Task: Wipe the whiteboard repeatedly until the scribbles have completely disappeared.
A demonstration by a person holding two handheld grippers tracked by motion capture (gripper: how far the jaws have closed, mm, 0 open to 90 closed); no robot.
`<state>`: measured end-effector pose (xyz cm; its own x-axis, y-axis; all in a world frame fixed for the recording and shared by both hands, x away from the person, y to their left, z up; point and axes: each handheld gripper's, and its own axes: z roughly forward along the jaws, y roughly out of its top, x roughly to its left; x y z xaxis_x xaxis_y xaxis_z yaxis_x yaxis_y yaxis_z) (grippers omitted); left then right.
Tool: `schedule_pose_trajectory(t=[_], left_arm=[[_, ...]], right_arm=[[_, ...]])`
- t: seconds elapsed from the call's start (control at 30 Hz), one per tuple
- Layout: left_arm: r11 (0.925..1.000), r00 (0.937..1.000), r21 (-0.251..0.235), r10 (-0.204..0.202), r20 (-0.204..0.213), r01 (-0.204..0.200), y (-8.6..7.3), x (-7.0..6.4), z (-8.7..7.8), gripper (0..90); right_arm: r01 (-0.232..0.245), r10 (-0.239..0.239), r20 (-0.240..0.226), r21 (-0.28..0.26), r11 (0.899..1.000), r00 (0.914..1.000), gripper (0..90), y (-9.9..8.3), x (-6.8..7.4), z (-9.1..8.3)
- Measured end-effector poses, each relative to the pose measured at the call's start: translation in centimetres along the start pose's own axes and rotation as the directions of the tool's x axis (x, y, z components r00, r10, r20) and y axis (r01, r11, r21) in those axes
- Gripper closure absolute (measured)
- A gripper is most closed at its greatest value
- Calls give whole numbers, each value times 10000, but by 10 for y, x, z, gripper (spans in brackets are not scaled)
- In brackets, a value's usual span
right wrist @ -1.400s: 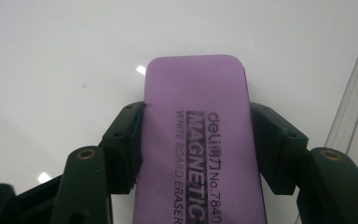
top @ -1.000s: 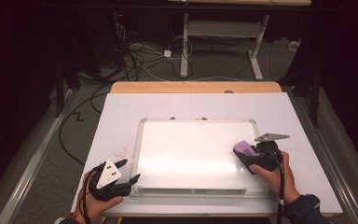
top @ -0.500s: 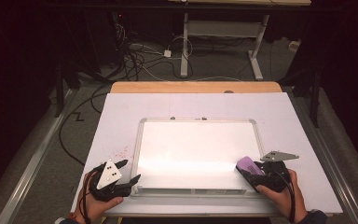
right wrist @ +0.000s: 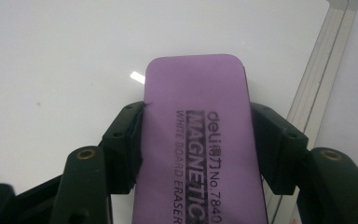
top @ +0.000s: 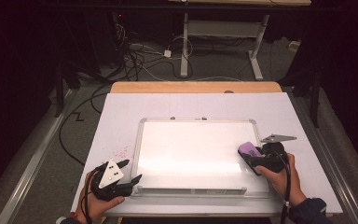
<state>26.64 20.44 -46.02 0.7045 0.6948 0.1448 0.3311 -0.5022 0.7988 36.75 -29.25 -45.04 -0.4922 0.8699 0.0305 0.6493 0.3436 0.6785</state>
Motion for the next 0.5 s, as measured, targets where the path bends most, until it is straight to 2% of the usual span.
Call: schedule_pose_trajectory(t=[0.1,0.33,0.5], left_arm=[[10000,10000,5,-64,5,64,-1,1,0,325],[10000,10000,19,-20,14,20,-1,0,-1,325],[10000,10000,11,-4,64,4,1,-1,0,325]], right_arm=[[-3,4,126,-125,9999,9999,415,-5,4,-2],[361,-362,-38,-56,9993,9993,415,-26,30,-19],[558,-558,-133,-2,9984,9984,415,-31,42,-23]])
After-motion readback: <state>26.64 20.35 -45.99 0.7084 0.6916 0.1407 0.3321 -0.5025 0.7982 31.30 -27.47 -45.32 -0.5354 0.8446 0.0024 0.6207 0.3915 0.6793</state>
